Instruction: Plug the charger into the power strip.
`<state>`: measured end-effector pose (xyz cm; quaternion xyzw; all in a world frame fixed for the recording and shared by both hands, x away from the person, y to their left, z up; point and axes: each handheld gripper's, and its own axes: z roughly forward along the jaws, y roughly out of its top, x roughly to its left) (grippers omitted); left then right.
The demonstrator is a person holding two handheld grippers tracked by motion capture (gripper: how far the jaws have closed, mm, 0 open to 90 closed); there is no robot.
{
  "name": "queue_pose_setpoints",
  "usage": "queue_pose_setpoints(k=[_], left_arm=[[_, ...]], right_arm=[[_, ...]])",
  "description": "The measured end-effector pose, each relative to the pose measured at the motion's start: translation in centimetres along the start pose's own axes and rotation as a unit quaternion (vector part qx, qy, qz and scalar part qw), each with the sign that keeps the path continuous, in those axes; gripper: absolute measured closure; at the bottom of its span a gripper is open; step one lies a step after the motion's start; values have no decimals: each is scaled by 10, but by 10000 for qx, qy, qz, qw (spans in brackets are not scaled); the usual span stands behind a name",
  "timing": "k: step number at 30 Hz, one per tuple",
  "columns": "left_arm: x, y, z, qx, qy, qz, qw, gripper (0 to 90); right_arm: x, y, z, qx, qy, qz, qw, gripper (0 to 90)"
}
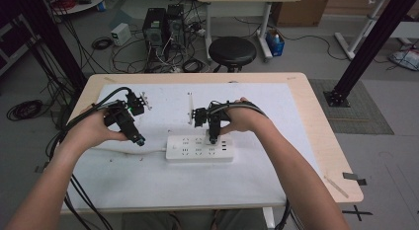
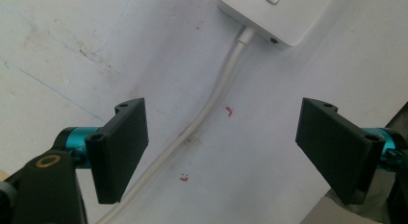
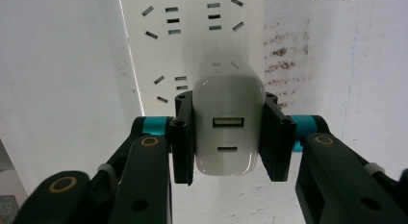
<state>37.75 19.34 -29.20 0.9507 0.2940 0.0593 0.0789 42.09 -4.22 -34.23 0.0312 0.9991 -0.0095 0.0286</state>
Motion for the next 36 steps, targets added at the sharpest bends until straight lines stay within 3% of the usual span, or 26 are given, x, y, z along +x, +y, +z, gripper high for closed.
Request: queue_pose_setpoints(k=[4, 17, 20, 23, 34, 36], left_arm=[[-1, 2, 2, -1, -25, 18, 10000, 187], [-3, 7, 4, 52, -68, 79, 9999, 188], [-4, 7, 5, 38, -70, 50, 10000, 188], [-5, 7, 5, 46, -81, 98, 9999, 188], [-5, 8, 5, 34, -93, 84, 9999, 187], [-4, 9, 6, 33, -99, 102, 9999, 188]], right_arm=[[-1, 0, 0, -34, 42, 6, 10000, 621], [4, 5, 2, -1, -155, -263, 9995, 623], [6, 7, 2, 28, -244, -445, 9987, 623], [7, 7, 2, 54, -187, -370, 9991, 623], [5, 9, 3, 56, -188, -567, 9982, 623], [4, 9, 3, 59, -149, -516, 9985, 622]])
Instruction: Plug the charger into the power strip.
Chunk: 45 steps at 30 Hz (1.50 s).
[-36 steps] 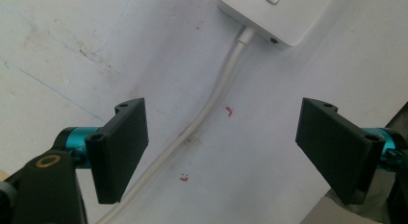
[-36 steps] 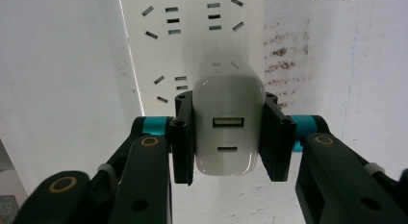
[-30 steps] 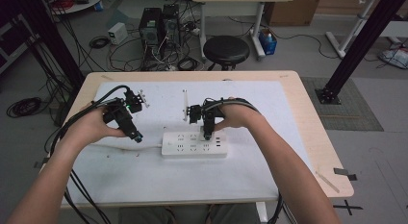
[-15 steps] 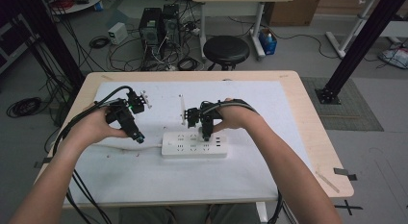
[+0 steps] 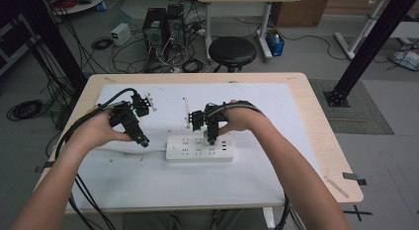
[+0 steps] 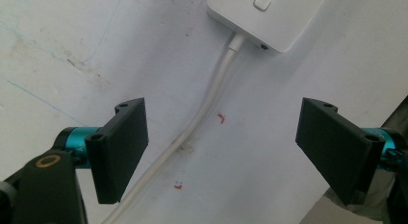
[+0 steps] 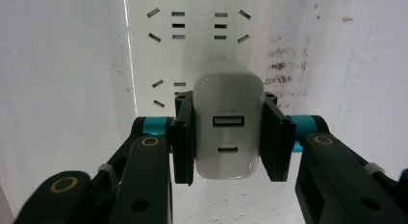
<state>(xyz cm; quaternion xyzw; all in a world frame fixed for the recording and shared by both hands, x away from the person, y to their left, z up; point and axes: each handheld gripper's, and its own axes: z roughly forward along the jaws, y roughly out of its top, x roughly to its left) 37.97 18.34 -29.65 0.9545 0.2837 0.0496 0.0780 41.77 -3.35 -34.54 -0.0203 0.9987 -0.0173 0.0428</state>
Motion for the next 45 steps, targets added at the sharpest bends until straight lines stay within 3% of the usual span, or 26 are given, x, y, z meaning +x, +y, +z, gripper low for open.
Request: queue_pose_setpoints(k=[5, 7, 11, 13, 28, 32, 36, 43, 44, 45], left_arm=[[-1, 0, 3, 0, -39, -34, 10000, 188], [-1, -1, 2, -9, -35, -5, 10000, 188], [-1, -2, 3, -29, -58, -24, 10000, 188], [1, -1, 5, 6, -70, -24, 10000, 188], [-1, 11, 15, 27, -169, 43, 9998, 187], [0, 14, 15, 49, -150, 75, 9998, 187], [-1, 14, 17, 12, -159, 60, 9999, 188], [0, 10, 14, -50, -126, 8, 9999, 187], [1, 8, 13, -81, -134, -19, 9999, 187], [2, 7, 13, -85, -128, -37, 9999, 187]], right_arm=[[-6, -3, 1, -98, 185, 146, 9997, 624], [-4, -2, 8, 98, 87, -39, 9999, 625], [-1, -1, 8, 86, -3, -103, 9999, 626], [-1, -3, 8, 55, 69, -14, 10000, 627], [-3, -7, 11, -134, 59, -16, 9999, 629], [3, -1, 15, -28, -97, -78, 9999, 629], [-3, -9, 18, -307, 109, 27, 9995, 628], [-1, -12, 24, -405, 29, 38, 9992, 618], [-2, -13, 31, -408, 28, 35, 9992, 584], [-2, -14, 34, -442, -38, 74, 9990, 470]])
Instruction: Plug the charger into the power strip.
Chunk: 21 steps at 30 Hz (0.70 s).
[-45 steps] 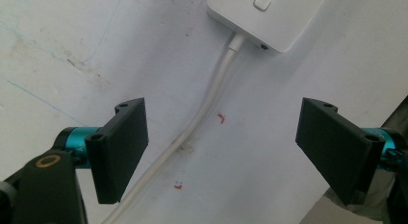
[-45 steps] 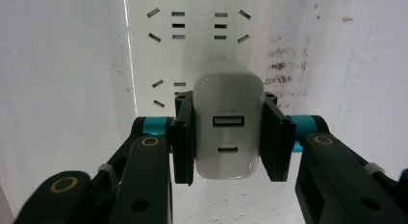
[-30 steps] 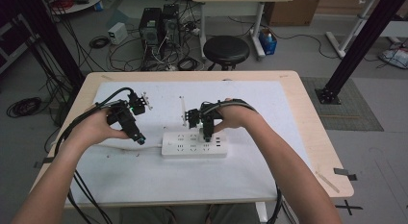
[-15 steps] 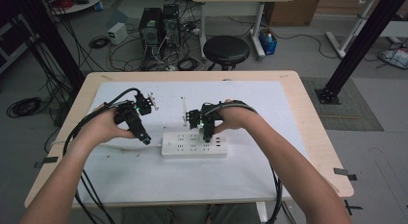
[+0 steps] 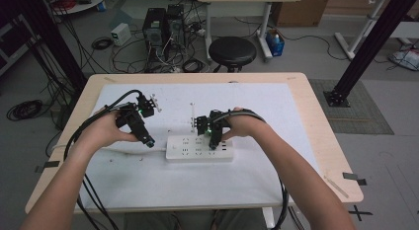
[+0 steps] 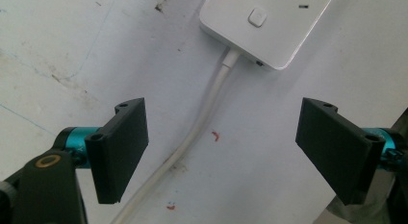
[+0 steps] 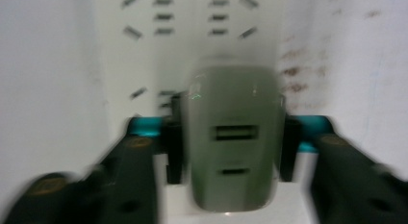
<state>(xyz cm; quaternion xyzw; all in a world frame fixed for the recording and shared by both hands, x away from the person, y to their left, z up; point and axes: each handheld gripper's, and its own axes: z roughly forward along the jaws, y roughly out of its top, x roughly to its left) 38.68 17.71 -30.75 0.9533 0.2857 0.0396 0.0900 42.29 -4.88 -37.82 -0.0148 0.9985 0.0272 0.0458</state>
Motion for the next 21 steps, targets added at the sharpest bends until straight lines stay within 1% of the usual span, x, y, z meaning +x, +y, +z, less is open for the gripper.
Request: queue_pose_setpoints(k=[1, 2, 3, 4, 5, 7, 8, 9, 10, 11, 12, 13, 14, 15, 16, 17, 18, 19, 20, 21], left_arm=[[1, -1, -1, 14, 4, 13, 10000, 187], [2, -2, -1, 7, -7, -28, 10000, 187], [3, -3, -1, 8, -12, -43, 10000, 187], [3, -3, -2, 11, -6, -41, 10000, 187], [3, -4, -4, -1, 17, -45, 10000, 187], [4, -4, -9, -31, 30, -6, 10000, 187], [4, -5, -11, -66, 47, -36, 10000, 187], [5, -5, -12, -98, 58, -68, 9999, 187], [5, -5, -12, -98, 58, -68, 9999, 187], [5, -5, -14, -87, 68, -70, 9999, 187], [6, -6, -16, -74, 92, -108, 9999, 187], [6, -6, -16, -74, 92, -108, 9999, 187], [5, -5, -18, -65, 119, -115, 9998, 187], [5, -5, -18, -65, 119, -115, 9998, 187], [5, -4, -20, -15, 151, -111, 9998, 187], [5, -4, -20, -15, 151, -111, 9998, 187], [4, -2, -22, 2, 189, -146, 9997, 187], [4, -2, -22, 2, 189, -146, 9997, 187], [6, 0, -23, 54, 208, -154, 9997, 187], [5, 1, -23, 59, 223, -192, 9995, 187]], right_arm=[[-3, -4, -5, -250, 90, 267, 9993, 402], [-7, -10, -13, -690, 256, 491, 9961, 404], [-9, -17, -23, -1052, 359, 665, 9916, 402], [-9, -23, -33, -1249, 318, 690, 9893, 378], [-7, -30, -44, -1327, 234, 859, 9872, 341], [-3, -44, -64, -1512, 181, 984, 9834, 340], [0, -51, -73, -1544, 95, 1099, 9818, 318], [1, -58, -80, -1581, -21, 1146, 9807, 306], [1, -58, -80, -1581, -21, 1146, 9807, 306], [2, -66, -88, -1583, -66, 1295, 9788, 305], [5, -81, -99, -1513, -219, 1614, 9750, 275], [5, -81, -99, -1513, -219, 1614, 9750, 275], [6, -95, -106, -1262, -303, 2038, 9704, 246], [6, -95, -106, -1262, -303, 2038, 9704, 246], [8, -107, -110, -963, -454, 2334, 9665, 231], [8, -107, -110, -963, -454, 2334, 9665, 231], [7, -119, -112, -623, -549, 2653, 9606, 223], [7, -119, -112, -623, -549, 2653, 9606, 223], [3, -130, -112, -268, -444, 3057, 9507, 220], [1, -135, -110, -136, -418, 3192, 9467, 220]])
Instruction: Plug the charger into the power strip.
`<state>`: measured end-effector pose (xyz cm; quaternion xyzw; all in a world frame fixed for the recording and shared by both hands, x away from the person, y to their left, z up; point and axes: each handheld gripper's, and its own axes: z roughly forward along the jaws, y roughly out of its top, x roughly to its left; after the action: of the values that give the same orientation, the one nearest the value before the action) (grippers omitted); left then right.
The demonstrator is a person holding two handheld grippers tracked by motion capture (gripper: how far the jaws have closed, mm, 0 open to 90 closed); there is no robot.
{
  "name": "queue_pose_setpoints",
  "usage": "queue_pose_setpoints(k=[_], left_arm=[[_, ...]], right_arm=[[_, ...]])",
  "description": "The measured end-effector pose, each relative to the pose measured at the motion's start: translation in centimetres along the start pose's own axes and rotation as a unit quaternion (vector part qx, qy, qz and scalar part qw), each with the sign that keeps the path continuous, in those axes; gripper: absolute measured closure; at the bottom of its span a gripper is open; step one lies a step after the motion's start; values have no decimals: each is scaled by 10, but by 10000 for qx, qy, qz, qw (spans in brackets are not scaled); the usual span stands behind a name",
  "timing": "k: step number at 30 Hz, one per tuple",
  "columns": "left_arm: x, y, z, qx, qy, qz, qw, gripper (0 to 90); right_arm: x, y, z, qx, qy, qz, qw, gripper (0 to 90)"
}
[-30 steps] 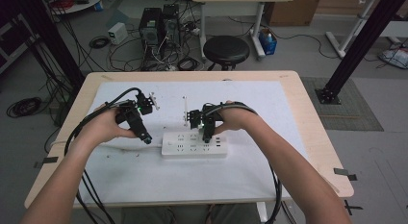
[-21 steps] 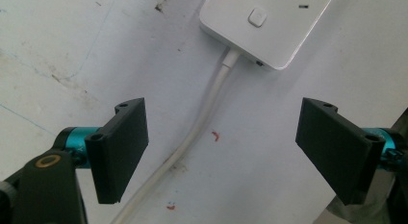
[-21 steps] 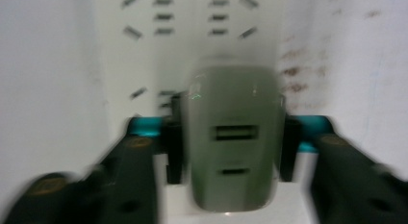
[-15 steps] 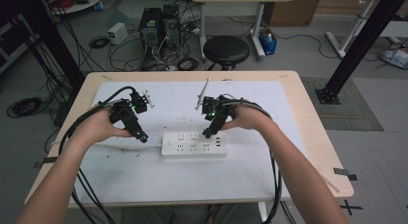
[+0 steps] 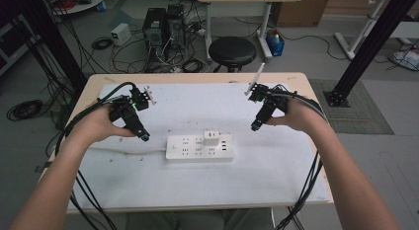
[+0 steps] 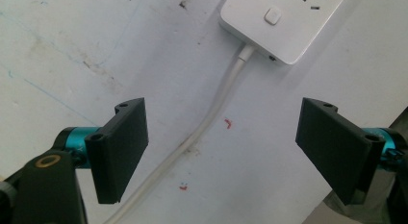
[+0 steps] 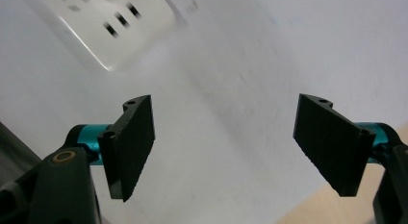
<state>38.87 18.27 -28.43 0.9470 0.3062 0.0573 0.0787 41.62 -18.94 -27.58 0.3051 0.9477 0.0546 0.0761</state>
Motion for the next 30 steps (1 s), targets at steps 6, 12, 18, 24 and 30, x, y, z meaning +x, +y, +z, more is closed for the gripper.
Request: queue_pose_setpoints(k=[6, 12, 18, 24, 30], left_arm=[[0, 6, -3, 40, 37, 15, 10000, 187], [-1, 13, -3, 88, 68, 37, 9999, 187], [-2, 17, -3, 118, 110, 55, 9999, 187], [-4, 16, -3, 92, 99, 59, 9999, 188], [-3, 13, -5, 51, 138, 54, 9999, 188]], right_arm=[[-11, -12, 2, 233, -124, 404, 9988, 220], [-17, -20, 1, 253, -55, 615, 9978, 214], [-19, -24, 3, 317, -76, 659, 9973, 214], [-20, -26, 4, 317, -96, 680, 9971, 214], [-19, -29, 6, 279, -64, 649, 9975, 214]])
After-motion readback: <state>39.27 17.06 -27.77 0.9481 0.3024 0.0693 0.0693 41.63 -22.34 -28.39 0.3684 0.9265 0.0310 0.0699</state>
